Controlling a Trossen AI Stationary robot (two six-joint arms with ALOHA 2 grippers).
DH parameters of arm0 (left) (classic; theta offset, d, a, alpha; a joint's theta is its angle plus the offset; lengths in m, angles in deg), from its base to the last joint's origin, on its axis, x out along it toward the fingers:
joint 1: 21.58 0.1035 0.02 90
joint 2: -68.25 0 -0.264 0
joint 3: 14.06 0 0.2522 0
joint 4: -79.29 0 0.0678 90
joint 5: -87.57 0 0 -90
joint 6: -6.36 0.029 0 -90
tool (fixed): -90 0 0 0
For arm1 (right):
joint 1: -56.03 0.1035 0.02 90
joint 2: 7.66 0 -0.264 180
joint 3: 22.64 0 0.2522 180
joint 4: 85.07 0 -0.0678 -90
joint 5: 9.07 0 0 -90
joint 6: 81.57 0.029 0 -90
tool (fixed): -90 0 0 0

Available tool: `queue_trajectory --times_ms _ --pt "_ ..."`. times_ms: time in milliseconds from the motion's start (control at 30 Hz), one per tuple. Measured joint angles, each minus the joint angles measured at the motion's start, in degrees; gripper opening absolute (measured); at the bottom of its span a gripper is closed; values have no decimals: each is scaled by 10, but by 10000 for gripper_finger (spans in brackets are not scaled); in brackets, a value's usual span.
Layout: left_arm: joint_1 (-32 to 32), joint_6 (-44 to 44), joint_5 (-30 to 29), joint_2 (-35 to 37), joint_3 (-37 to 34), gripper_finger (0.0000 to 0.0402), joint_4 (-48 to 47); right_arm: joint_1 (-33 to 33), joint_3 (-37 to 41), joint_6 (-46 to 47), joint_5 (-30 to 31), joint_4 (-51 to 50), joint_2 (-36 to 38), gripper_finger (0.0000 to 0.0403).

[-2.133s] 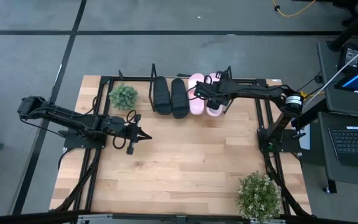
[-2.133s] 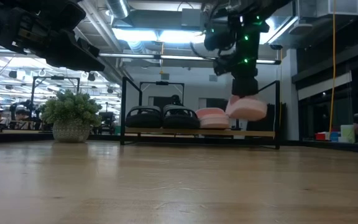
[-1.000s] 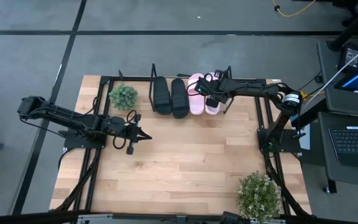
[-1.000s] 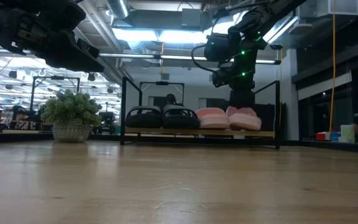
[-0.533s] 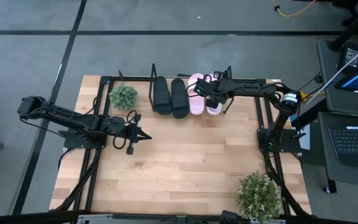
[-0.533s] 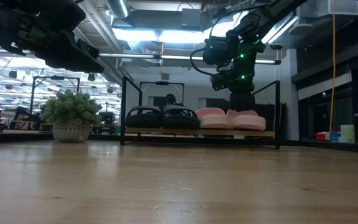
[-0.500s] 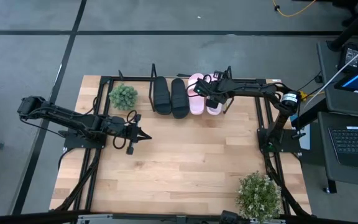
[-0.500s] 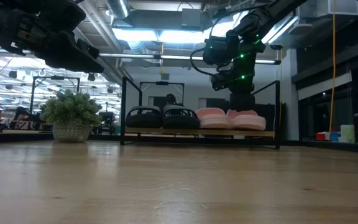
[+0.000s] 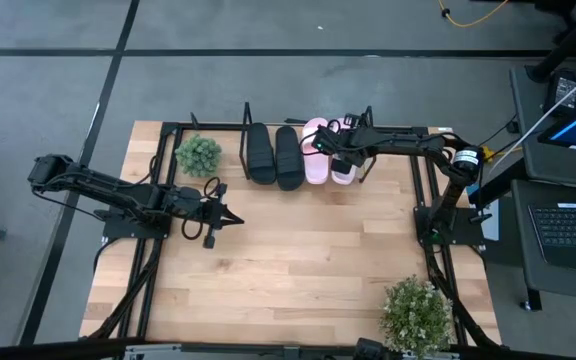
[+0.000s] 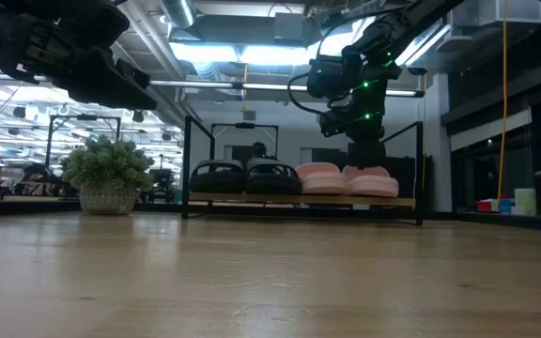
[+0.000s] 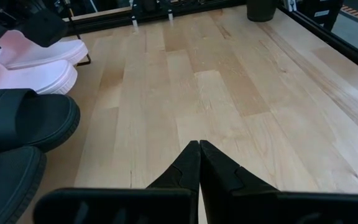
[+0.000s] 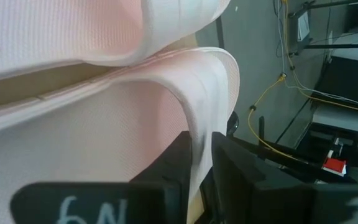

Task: Pick and place slides into the shelf
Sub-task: Put the pink slide on the shelf, then return to Home Position

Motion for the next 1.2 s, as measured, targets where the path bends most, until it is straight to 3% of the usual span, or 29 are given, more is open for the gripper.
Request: queue_trajectory --times_ms 267,867,967,1200 --pt "0 0 0 0 0 0 0 0 0 -14 -36 -1 0 68" --pt "0 0 0 0 0 0 0 2 -8 -15 -44 -10 0 72" --pt "0 -1 0 0 0 0 0 2 -8 -14 -45 -10 0 89" --pt "0 -10 0 0 0 0 0 3 -8 -17 -46 -12 0 170"
